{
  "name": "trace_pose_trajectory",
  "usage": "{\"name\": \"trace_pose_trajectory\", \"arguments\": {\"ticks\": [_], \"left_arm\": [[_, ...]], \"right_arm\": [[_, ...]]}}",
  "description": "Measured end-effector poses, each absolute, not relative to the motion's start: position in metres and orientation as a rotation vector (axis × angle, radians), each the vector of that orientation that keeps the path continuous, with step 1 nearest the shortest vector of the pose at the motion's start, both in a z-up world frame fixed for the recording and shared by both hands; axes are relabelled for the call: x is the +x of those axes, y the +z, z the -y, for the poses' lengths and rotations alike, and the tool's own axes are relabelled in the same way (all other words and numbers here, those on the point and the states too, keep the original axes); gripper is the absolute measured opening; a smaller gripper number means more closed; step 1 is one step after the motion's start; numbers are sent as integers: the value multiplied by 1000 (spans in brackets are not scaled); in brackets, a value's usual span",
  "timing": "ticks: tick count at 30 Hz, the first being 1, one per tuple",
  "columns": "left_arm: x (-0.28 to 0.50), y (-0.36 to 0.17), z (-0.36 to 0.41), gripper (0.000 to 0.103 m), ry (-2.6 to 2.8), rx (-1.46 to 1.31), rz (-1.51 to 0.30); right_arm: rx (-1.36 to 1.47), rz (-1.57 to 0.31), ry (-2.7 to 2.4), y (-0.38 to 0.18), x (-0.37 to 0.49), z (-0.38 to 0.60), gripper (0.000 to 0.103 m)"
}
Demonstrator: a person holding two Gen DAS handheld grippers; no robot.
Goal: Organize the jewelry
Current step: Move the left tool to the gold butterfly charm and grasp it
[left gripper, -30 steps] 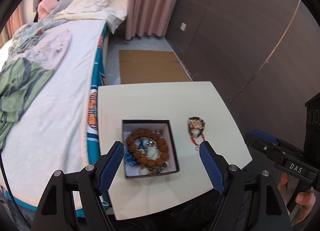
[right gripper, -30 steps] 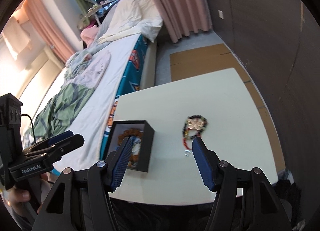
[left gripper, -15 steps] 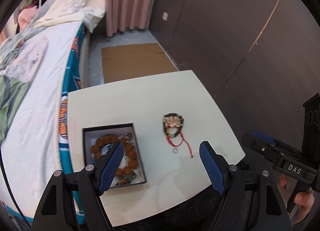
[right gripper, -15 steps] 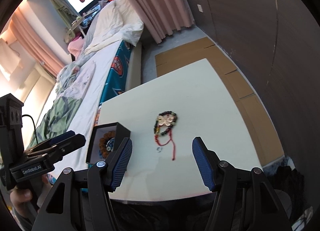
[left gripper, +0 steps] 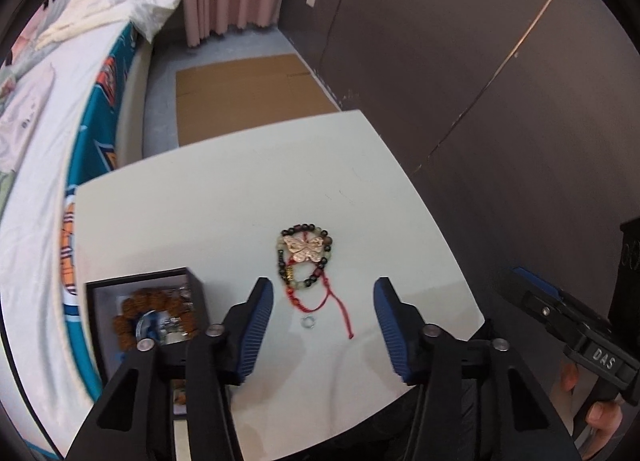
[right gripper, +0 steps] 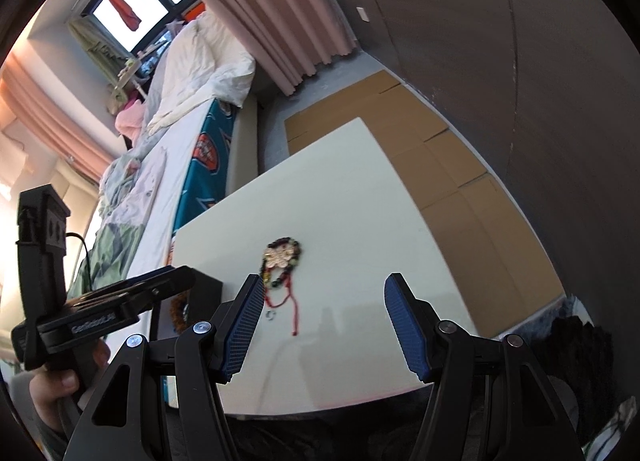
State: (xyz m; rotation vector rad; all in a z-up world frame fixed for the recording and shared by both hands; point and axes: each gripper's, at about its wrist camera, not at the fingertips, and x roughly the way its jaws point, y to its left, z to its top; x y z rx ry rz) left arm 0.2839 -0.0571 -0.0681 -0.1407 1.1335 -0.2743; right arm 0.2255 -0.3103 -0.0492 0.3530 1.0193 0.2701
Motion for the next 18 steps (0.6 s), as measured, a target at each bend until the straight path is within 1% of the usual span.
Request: {"name": "trace_pose_trajectory", "arguments": {"ticks": [1, 7, 12, 15, 18], "left_arm": [[287, -71, 59, 48, -273, -145, -1143], [310, -94, 71, 44, -258, -156, -1196], [326, -114, 76, 43, -235, -140, -1234], [334, -127, 79, 38, -225, -114, -1267], [341, -136, 81, 38, -220, -106, -1284]], "right_arm": [[356, -1023, 264, -51, 228, 314, 62], [382, -1040, 228, -62, 236, 334, 62], [395, -1050, 208, -69, 242, 344, 62], [398, -1058, 198, -74, 246, 347, 62], [401, -1068, 191, -81, 251, 350, 62]]}}
